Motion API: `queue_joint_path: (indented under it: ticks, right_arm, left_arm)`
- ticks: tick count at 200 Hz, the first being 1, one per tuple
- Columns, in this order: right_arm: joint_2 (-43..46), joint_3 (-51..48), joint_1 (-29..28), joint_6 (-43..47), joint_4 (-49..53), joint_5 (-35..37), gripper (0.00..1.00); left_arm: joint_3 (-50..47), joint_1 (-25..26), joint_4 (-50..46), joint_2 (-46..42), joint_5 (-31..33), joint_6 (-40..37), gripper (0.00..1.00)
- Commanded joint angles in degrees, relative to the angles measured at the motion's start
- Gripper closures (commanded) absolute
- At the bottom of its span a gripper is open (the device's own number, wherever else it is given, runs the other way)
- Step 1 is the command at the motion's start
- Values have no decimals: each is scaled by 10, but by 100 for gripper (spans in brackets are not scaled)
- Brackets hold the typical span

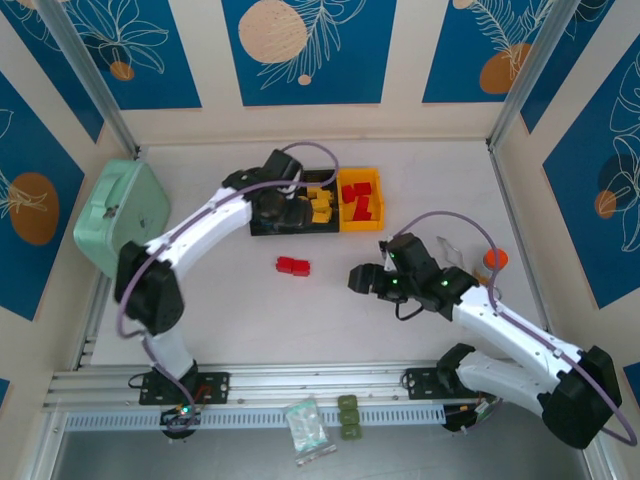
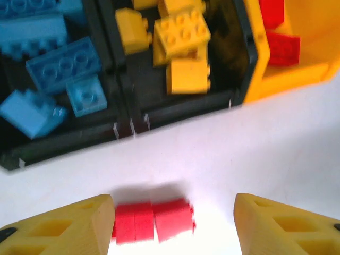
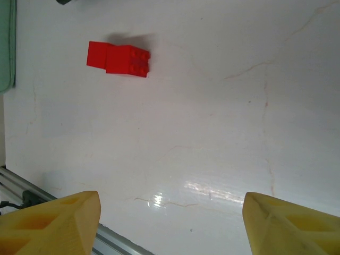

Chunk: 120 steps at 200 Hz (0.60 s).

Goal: Sort the legos into containers by color
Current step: Place the lego in the container, then pick up the lego from the center of the table.

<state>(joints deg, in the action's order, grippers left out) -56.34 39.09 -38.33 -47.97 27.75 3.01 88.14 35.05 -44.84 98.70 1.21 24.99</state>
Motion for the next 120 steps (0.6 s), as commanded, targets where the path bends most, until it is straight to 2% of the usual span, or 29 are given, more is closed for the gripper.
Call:
queue_joint_path:
  ticks: [1, 31, 57, 90, 120]
  right_arm:
    - [-39, 38, -22, 9, 8, 26, 28]
    - [-133, 101, -60, 19, 5, 48, 27]
    - [-223, 161, -74, 45, -8, 38, 27]
    - [-328, 238, -64, 130, -43, 4, 26]
    - [-430, 322, -38, 200, -49, -44, 26]
  left_arm:
    - [-112, 1, 46, -83, -26, 5, 38]
    - [-255, -10, 59, -211, -32, 39, 36]
    - [-356, -12, 57, -314, -38, 81, 35]
    - [-455, -13, 63, -427, -50, 140, 34]
    - [-494, -13, 43, -482, -41, 162, 34]
